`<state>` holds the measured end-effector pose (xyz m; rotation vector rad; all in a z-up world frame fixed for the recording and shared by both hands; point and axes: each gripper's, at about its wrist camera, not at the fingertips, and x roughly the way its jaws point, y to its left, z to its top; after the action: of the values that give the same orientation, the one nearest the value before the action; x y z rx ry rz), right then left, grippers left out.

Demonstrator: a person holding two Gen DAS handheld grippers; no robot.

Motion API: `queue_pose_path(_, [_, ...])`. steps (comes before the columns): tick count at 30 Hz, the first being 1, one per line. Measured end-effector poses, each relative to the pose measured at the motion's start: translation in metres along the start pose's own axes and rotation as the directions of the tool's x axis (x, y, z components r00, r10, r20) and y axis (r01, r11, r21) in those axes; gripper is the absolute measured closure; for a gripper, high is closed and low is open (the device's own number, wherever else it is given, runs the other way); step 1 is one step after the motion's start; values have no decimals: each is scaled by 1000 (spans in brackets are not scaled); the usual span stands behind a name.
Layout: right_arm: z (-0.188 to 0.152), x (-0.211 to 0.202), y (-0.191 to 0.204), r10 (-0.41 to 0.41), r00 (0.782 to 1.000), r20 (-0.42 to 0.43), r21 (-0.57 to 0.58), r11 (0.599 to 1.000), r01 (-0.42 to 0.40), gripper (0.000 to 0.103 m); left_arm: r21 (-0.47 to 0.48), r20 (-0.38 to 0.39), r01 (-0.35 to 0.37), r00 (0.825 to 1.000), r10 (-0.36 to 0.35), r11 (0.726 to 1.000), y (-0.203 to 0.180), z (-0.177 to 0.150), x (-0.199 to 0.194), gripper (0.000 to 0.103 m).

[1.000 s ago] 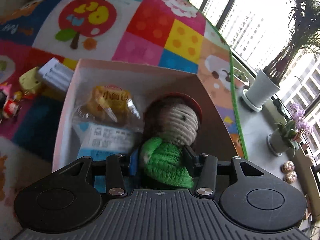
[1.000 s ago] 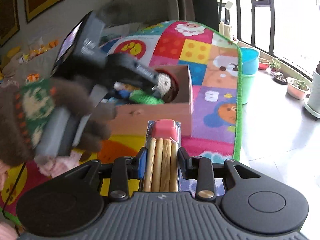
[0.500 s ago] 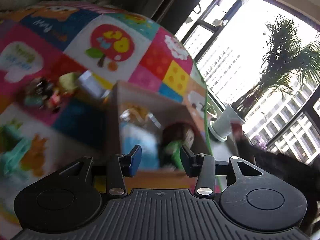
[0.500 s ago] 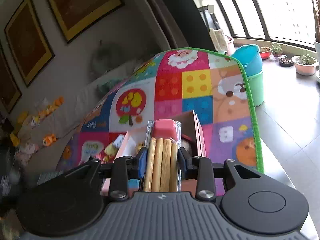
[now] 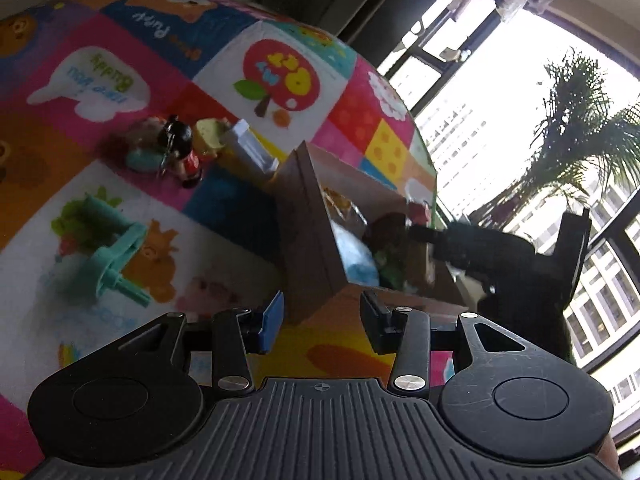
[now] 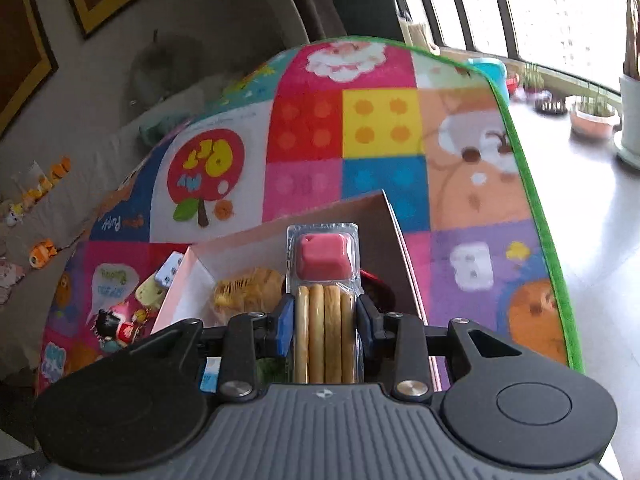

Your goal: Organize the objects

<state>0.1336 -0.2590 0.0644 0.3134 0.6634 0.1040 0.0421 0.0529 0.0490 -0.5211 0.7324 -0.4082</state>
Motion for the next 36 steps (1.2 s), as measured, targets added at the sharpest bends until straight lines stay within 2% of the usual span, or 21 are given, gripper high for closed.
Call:
queue_pose_path(4, [-1,-12,8,-26,999,21,-72,997,28,68,-1,-15,-14,1000,14,1000,11,-4,-1,57])
queue_pose_path(7, [-7,-29,14,-106,991,78,-160,980,117,61,-21,-21,-21,1000,21,1000,17,-5,0,57])
queue_pose_path(10, [-10,-37,13,-164,981,99,-186,966,180,61,-20,-29,-14,1000,14,1000,16,-8,2,57])
queue_pose_path(14, [-16,-32,5,-239,966,102,-208,944,255,61,-11,-34,-8,999,7,1000,13,-11,-1,57])
queue_pose_path(19, [-21,-11,-13,-293,955,52,-190,935,298,61,-5,-34,-24,999,23,1000,12,-12,-6,57])
queue_pose_path(22, [-27,-11,-20,-282,959,33,-165,945,283,61,0,-27,-36,999,36,999,13,-12,-11,57])
queue_pose_path(25, [-32,-33,-14,-257,961,100,-164,949,271,60,31,-21,-50,998,51,998,14,-11,-18,57])
queue_pose_path(28, [-36,-60,2,-208,964,168,-196,951,240,46,76,-19,-35,999,36,996,12,-12,-24,57])
queue_pose_path(31, [-41,-86,24,-117,972,202,-268,948,170,34,103,1,-51,999,51,993,10,-9,-24,57])
queue_pose_path(33, [-46,-93,39,-61,979,192,-312,942,120,27,126,38,-79,996,75,989,10,1,-19,57])
queue_pose_path(36, [-55,-97,61,22,988,152,-364,931,35,25,127,123,-133,985,117,983,18,26,-9,57])
